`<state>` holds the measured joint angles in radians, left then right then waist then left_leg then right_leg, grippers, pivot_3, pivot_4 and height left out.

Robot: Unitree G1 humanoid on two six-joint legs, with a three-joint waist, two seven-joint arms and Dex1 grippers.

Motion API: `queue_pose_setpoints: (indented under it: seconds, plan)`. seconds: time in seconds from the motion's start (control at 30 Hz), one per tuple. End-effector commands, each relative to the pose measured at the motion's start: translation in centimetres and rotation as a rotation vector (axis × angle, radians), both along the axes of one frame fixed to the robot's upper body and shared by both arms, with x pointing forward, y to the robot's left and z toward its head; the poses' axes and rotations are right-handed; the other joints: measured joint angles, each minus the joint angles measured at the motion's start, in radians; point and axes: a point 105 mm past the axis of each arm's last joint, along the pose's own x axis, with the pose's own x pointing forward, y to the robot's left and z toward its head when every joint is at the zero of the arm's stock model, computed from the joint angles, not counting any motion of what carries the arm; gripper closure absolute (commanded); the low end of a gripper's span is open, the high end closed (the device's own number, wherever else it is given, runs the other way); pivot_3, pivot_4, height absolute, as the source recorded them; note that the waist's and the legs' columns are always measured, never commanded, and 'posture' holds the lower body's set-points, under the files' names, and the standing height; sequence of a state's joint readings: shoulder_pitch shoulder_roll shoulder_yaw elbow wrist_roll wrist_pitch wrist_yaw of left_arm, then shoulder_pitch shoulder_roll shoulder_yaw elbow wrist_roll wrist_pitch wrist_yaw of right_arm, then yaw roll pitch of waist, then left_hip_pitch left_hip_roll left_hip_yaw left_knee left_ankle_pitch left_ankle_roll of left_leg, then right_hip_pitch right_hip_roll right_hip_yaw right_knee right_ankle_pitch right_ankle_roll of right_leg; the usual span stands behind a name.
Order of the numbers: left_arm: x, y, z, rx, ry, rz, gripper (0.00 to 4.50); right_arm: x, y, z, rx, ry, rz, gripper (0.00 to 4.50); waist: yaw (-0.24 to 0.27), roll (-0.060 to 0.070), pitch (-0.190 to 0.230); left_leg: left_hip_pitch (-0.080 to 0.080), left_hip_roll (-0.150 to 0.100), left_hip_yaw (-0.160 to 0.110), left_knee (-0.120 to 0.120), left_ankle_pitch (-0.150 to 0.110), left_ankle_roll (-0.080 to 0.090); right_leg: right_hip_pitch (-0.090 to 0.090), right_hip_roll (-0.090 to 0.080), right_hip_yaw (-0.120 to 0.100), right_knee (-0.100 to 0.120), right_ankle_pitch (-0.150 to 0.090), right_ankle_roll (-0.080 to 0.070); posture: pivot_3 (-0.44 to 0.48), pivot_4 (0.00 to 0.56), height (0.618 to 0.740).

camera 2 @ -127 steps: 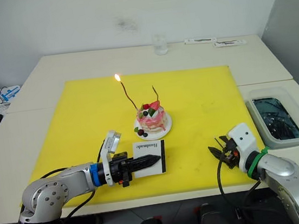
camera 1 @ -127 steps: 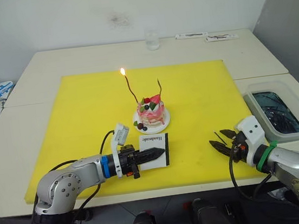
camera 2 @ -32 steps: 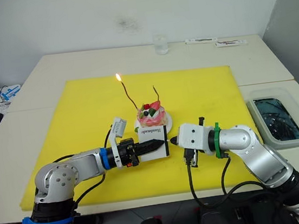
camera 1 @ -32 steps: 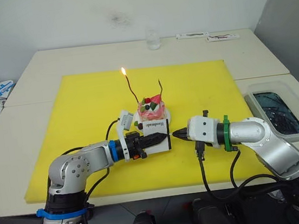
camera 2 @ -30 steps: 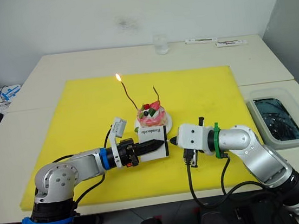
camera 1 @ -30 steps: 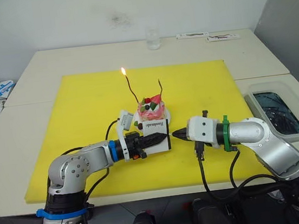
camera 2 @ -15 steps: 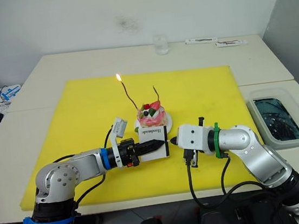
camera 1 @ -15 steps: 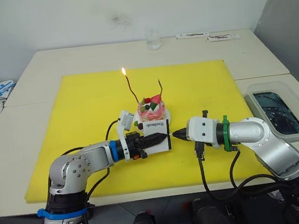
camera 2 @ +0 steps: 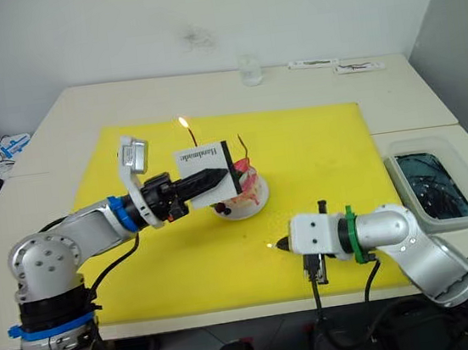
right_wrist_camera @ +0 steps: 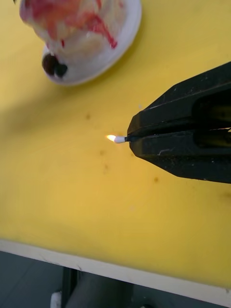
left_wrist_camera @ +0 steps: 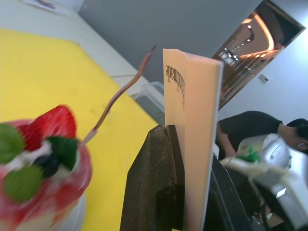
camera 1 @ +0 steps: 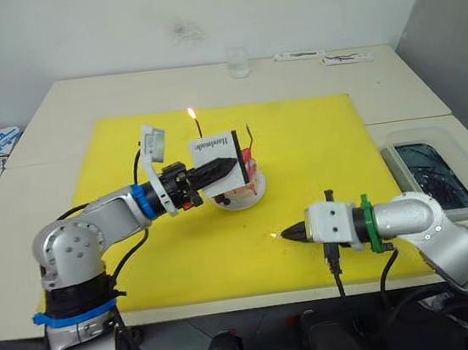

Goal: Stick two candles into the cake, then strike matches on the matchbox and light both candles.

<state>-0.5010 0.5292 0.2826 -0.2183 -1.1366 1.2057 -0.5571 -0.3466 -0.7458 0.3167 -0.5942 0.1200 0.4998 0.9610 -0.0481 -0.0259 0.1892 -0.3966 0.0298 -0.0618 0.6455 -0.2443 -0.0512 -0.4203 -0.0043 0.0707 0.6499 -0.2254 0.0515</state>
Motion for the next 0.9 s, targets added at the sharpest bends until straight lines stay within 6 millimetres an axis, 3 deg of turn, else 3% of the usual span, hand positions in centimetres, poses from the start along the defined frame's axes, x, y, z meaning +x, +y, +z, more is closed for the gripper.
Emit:
queue_pose_setpoints:
  seconds: [0.03, 0.23, 0.37, 0.73, 0.9]
  plan:
    - [-1.6, -0.3, 0.2, 0.027, -0.026, -0.059, 4.50, -0.1, 0.2, 2.2, 0.049, -0.046, 0.003, 4.46, 0.000, 0.000, 0.000, 0.000, 0.000, 0.000, 0.000, 0.000, 0.000, 0.000, 0.000, 0.000, 0.000, 0.000, 0.000, 0.000, 0.150, 0.740]
    - [-2.9, -0.6, -2.1, 0.078, 0.019, -0.088, 4.50, 0.4, 0.1, 3.0, 0.074, -0.060, -0.027, 4.46, 0.003, 0.000, 0.000, 0.000, 0.000, 0.000, 0.000, 0.000, 0.000, 0.000, 0.000, 0.000, 0.000, 0.000, -0.001, 0.000, 0.150, 0.740]
    - [-3.7, -0.6, -4.2, 0.128, 0.052, -0.099, 4.50, 1.8, 0.0, 5.2, 0.117, -0.120, -0.071, 4.46, 0.003, 0.000, 0.000, 0.000, 0.000, 0.000, 0.000, 0.000, 0.000, 0.000, 0.000, 0.000, 0.000, -0.001, -0.001, 0.000, 0.150, 0.740]
    - [-3.5, -1.0, -6.7, 0.142, 0.094, -0.085, 4.50, 6.1, 0.1, 10.4, 0.191, -0.320, -0.186, 4.46, 0.004, 0.000, 0.000, -0.001, 0.000, 0.001, 0.000, 0.000, 0.000, 0.000, 0.000, 0.000, -0.001, -0.001, -0.003, 0.000, 0.150, 0.740]
    - [-3.5, -1.1, -7.3, 0.144, 0.102, -0.083, 4.50, 7.5, 0.3, 11.8, 0.213, -0.388, -0.219, 4.46, 0.004, 0.000, 0.000, -0.001, 0.000, 0.000, -0.001, 0.000, 0.000, -0.001, 0.000, 0.000, 0.000, -0.001, -0.002, 0.000, 0.150, 0.740]
